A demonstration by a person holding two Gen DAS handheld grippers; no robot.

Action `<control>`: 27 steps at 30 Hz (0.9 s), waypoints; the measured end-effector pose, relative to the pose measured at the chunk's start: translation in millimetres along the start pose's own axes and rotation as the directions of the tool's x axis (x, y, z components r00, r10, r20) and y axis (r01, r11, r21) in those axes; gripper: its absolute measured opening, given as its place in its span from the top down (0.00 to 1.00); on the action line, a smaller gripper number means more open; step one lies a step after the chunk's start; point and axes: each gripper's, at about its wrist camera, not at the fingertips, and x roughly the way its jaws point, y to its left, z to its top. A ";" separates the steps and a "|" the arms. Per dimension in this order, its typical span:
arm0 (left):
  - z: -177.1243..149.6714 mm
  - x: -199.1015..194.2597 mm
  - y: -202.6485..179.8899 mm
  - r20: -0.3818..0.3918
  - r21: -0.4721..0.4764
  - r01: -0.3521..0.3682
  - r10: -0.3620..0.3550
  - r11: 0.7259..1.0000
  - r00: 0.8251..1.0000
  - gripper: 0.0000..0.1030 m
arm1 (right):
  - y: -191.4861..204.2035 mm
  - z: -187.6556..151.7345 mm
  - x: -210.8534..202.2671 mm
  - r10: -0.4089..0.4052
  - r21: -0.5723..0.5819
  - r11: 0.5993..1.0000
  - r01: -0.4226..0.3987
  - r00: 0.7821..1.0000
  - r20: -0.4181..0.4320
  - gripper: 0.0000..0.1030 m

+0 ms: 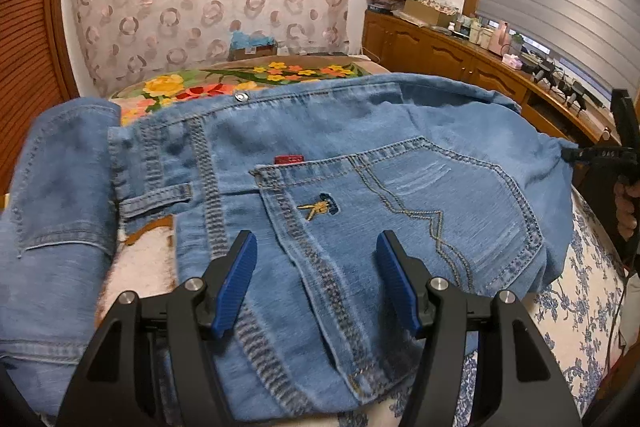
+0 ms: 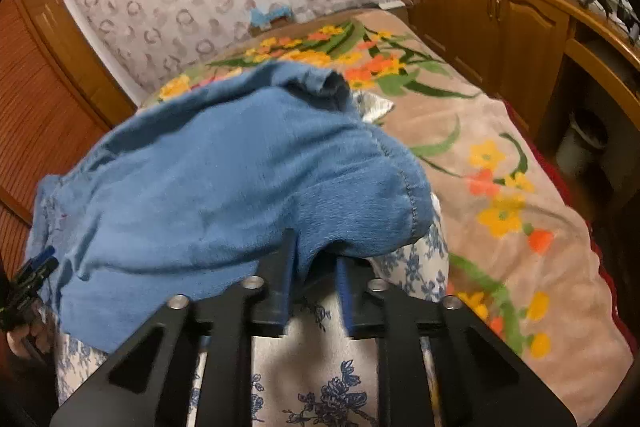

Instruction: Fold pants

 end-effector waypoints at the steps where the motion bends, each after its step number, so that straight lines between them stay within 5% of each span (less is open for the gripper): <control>1: -1.0 -4.9 1.2 0.003 -0.003 -0.001 0.001 1.000 1.000 0.40 | 3.5 1.6 -4.6 0.001 -0.019 1.000 -0.001 1.000 0.021 0.93; 7: -20.1 -36.9 11.7 0.010 -0.043 -0.023 0.024 0.999 1.000 0.40 | 21.2 8.7 -17.5 0.024 -0.062 0.998 -0.018 0.994 0.106 0.94; 20: -66.0 -82.2 59.1 0.007 -0.158 -0.127 0.130 0.979 0.992 0.40 | 44.1 -10.4 24.5 -0.184 -0.199 0.959 0.204 0.977 0.111 0.94; 27: -66.2 -71.9 69.6 -0.010 -0.212 -0.082 0.082 0.974 0.997 0.58 | 47.7 -11.2 29.9 -0.223 -0.227 0.943 0.245 0.968 0.117 0.94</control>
